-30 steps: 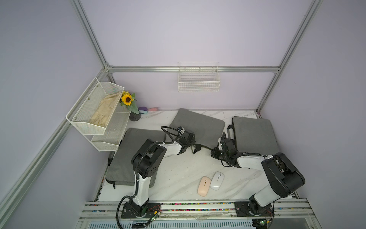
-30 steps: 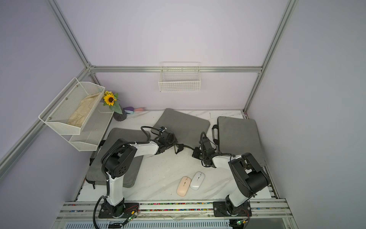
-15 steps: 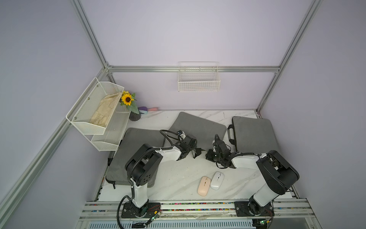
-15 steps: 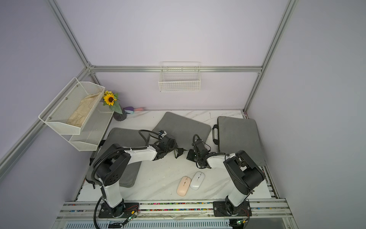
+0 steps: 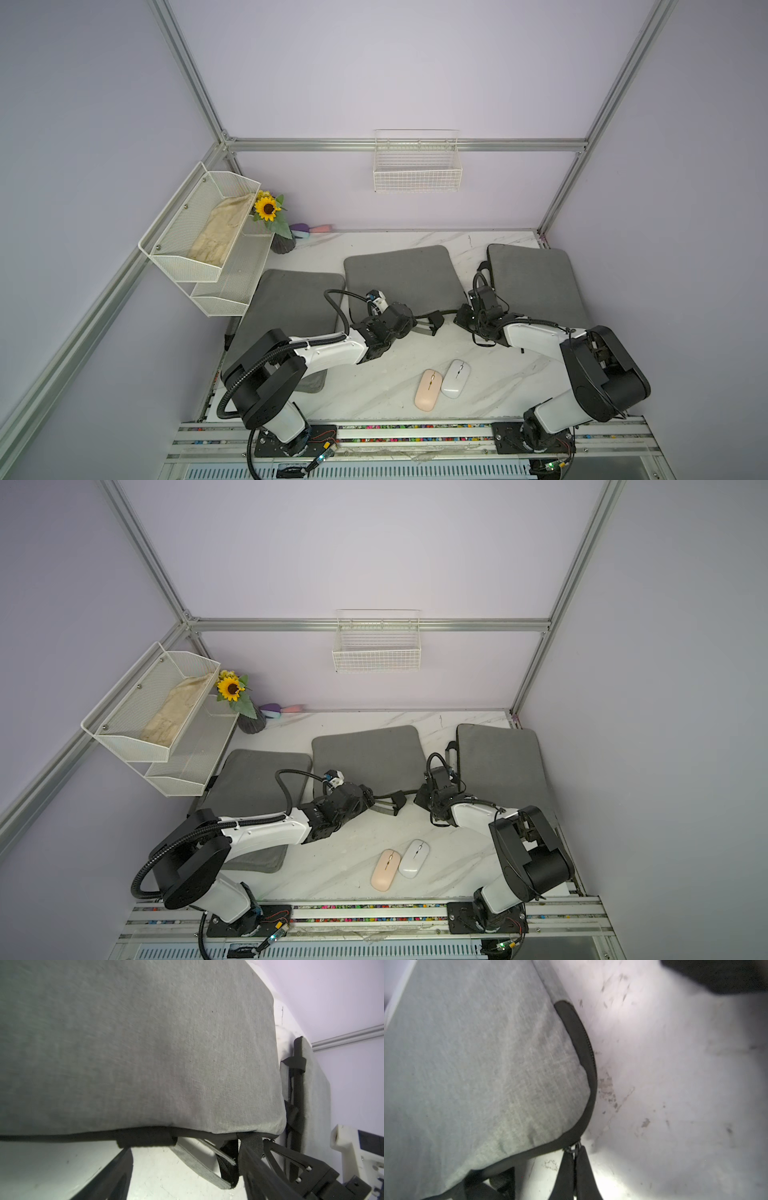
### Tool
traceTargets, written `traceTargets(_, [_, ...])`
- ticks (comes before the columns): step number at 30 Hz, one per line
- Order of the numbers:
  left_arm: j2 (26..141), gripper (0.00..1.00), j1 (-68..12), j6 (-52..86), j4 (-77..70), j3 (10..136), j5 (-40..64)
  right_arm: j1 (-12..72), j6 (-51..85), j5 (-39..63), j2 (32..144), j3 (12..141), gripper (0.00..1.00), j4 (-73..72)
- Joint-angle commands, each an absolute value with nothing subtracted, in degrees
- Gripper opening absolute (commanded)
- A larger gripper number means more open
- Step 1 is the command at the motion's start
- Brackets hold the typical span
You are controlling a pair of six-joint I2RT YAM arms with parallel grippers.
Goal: Put the mouse into the laptop bag
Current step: Unzip the zipper on the zippered laptop bag.
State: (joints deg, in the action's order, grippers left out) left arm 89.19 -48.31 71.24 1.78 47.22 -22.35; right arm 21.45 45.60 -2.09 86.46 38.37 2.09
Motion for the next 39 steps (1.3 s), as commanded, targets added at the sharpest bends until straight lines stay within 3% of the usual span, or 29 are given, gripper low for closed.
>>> traceTargets(1, [85.61, 0.89, -47.90, 72.32, 9.09, 45.72, -28.50, 21.53, 44.43, -4.44, 85.17, 40.07, 0.00, 6.01])
traceTargets(6, [83.46, 0.98, -44.26, 72.23, 14.72, 43.02, -30.52, 21.54, 42.51, -3.60, 84.53, 40.35, 0.00, 6.76])
traceTargets(12, [77.50, 0.99, -33.97, 66.26, 3.17, 32.59, -24.78, 21.60, 41.49, -6.51, 83.98, 40.02, 0.00, 8.24])
traceTargets(19, [80.37, 0.99, -30.86, 61.67, -7.93, 30.40, -20.55, 21.75, 39.23, -2.02, 85.98, 40.30, 0.00, 6.57])
traceTargets(22, [87.59, 0.90, -30.85, 59.48, -11.55, 33.79, -14.51, 22.39, 38.61, -0.73, 87.03, 40.80, 0.00, 6.17])
traceTargets(27, [95.84, 0.52, -31.11, 58.89, -18.55, 36.88, -8.51, 25.85, 37.71, 0.61, 88.34, 42.23, 0.00, 5.65])
traceTargets(29, [97.31, 0.40, -31.49, 59.09, -20.61, 37.35, -6.96, 28.33, 37.69, 0.53, 89.13, 42.94, 0.00, 4.87])
traceTargets(39, [96.94, 0.39, -36.49, 59.50, -19.65, 39.55, -10.00, 43.93, 39.99, 1.47, 98.94, 51.84, 0.00, 1.79])
